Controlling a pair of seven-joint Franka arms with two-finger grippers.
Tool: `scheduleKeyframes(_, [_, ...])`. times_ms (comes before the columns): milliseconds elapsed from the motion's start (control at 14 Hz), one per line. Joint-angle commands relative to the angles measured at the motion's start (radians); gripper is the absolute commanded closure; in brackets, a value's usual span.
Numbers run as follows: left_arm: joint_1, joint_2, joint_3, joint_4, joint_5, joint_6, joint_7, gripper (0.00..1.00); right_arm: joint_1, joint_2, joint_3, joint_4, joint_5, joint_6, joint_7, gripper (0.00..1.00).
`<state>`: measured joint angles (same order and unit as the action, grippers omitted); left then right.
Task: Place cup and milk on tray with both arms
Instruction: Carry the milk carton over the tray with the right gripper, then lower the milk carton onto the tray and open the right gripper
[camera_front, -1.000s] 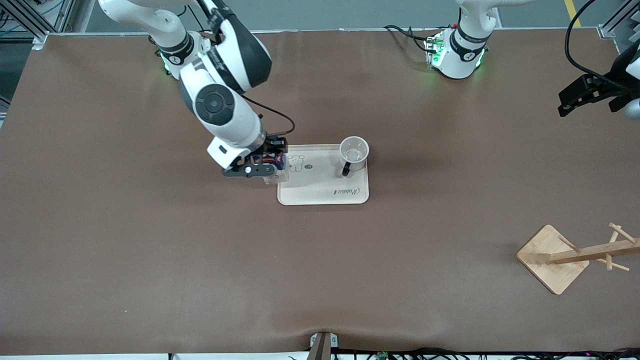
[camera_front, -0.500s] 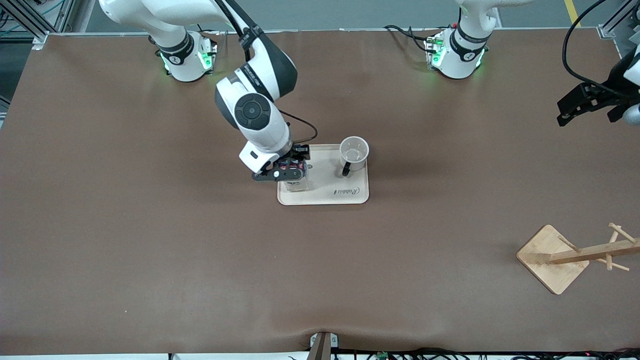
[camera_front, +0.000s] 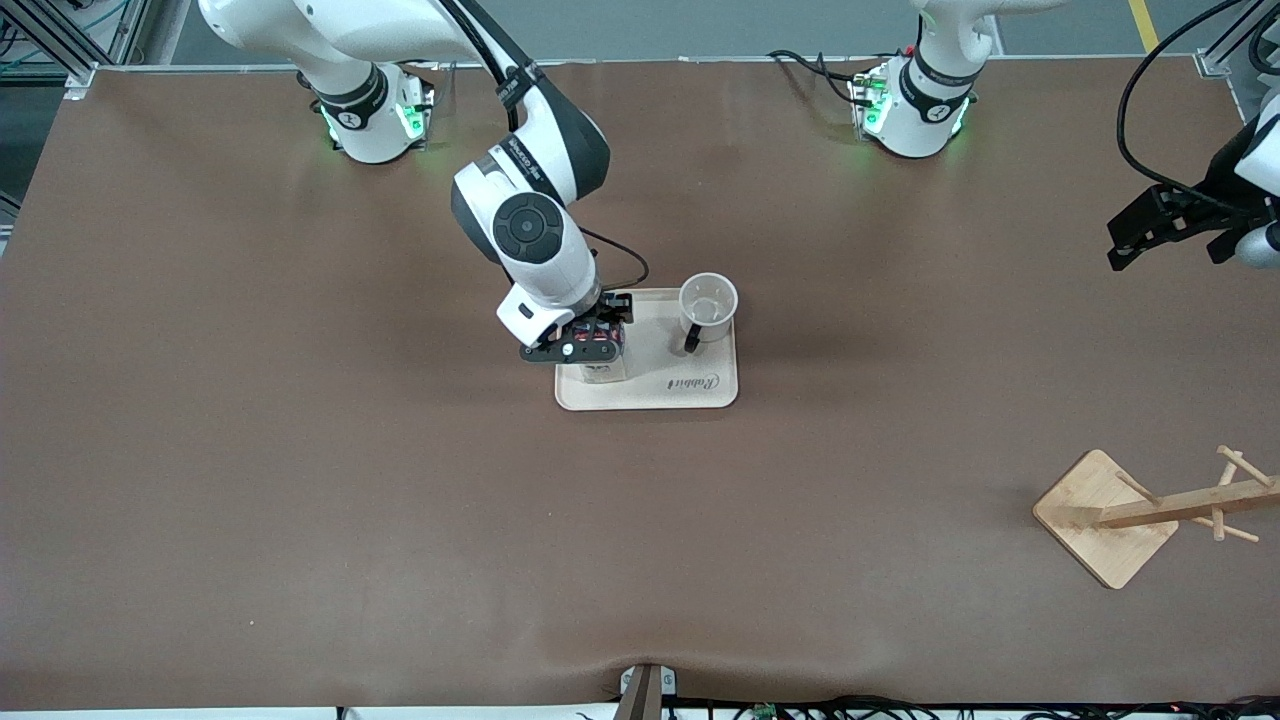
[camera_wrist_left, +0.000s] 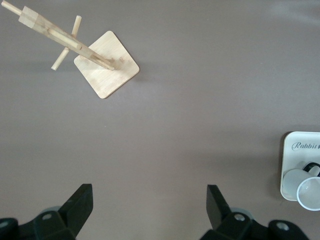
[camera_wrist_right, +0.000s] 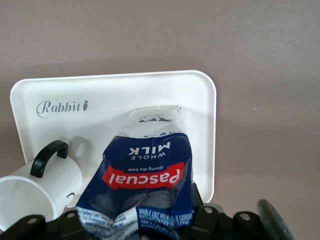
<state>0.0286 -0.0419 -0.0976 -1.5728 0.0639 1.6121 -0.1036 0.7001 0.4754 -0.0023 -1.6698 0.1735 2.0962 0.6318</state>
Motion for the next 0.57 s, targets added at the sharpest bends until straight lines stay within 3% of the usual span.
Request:
scheduleKeyframes(0, [-0.007, 0.014, 0.012, -0.006, -0.013, 0.034, 0.019, 0.0, 0.012, 0.029, -0.01, 0.007, 0.023, -0.025, 0.023, 0.76])
scheduleKeyframes(71, [-0.007, 0.016, 0.012, -0.004, -0.012, 0.035, 0.019, 0.0, 0.012, 0.029, -0.01, 0.007, 0.023, -0.027, 0.022, 0.72])
scheduleKeyframes(143, [-0.006, 0.02, 0.012, -0.004, -0.012, 0.035, 0.019, 0.0, 0.01, 0.029, -0.01, 0.009, 0.021, -0.027, 0.02, 0.55])
scheduleKeyframes(214, [-0.006, 0.02, 0.012, -0.003, -0.012, 0.035, 0.019, 0.0, 0.01, 0.028, -0.01, 0.01, 0.021, -0.027, 0.02, 0.15])
scheduleKeyframes(286, [-0.004, 0.02, 0.012, -0.003, -0.012, 0.035, 0.019, 0.0, 0.012, 0.026, -0.01, 0.01, 0.021, -0.025, 0.01, 0.0])
scheduleKeyframes(500, [-0.004, 0.008, 0.013, -0.012, -0.012, 0.034, 0.019, 0.0, 0.01, 0.028, -0.01, 0.033, 0.02, -0.027, 0.009, 0.0])
